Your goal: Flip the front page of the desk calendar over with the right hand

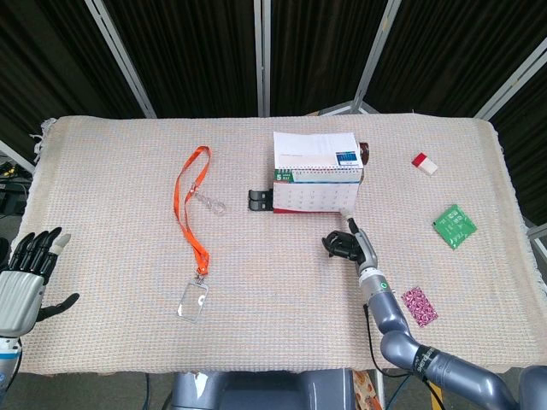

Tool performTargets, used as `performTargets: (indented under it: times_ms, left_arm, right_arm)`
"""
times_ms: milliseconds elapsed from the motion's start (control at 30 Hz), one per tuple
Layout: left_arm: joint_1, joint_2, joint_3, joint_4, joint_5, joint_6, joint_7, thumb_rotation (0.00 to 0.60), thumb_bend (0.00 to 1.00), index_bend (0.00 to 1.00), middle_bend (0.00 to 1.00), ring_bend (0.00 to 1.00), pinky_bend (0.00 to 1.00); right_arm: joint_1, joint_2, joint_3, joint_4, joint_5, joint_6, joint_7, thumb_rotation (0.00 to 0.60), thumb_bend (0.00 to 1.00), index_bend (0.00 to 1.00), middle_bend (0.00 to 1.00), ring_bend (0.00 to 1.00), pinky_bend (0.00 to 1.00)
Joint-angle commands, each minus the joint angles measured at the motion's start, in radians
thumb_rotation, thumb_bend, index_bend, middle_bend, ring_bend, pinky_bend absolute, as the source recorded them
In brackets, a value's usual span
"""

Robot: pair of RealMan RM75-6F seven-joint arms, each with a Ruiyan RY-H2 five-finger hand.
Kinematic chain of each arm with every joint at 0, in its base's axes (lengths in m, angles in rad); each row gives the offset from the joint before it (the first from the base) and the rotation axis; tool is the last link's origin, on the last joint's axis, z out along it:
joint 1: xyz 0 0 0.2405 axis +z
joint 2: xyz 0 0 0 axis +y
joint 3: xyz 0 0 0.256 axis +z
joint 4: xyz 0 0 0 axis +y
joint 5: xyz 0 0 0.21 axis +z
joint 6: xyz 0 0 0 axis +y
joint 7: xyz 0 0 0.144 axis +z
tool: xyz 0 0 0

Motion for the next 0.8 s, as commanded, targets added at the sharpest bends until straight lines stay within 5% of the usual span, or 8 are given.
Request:
performTargets:
  times_ms: [33, 800]
  left_arm:
    - [-0.001, 0.001, 0.000, 0.000, 0.001, 0.000, -0.002, 0.600, 0.09, 0.00, 0.00, 0.00, 0.00]
    - [-0.005, 0.018, 0.009, -0.005, 0.021, 0.003, -0.042, 0.600, 0.09, 0.00, 0.00, 0.00, 0.00]
  right_arm:
    - [0.000, -0.010, 0.013, 0.013, -0.006, -0.006, 0.014, 0.600, 0.29, 0.00, 0.62, 0.65, 0.59]
    - [0.066, -0.094, 0.150, 0.141, 0.011, -0.205, 0.172, 0.600, 0.31, 0.00, 0.62, 0.65, 0.58]
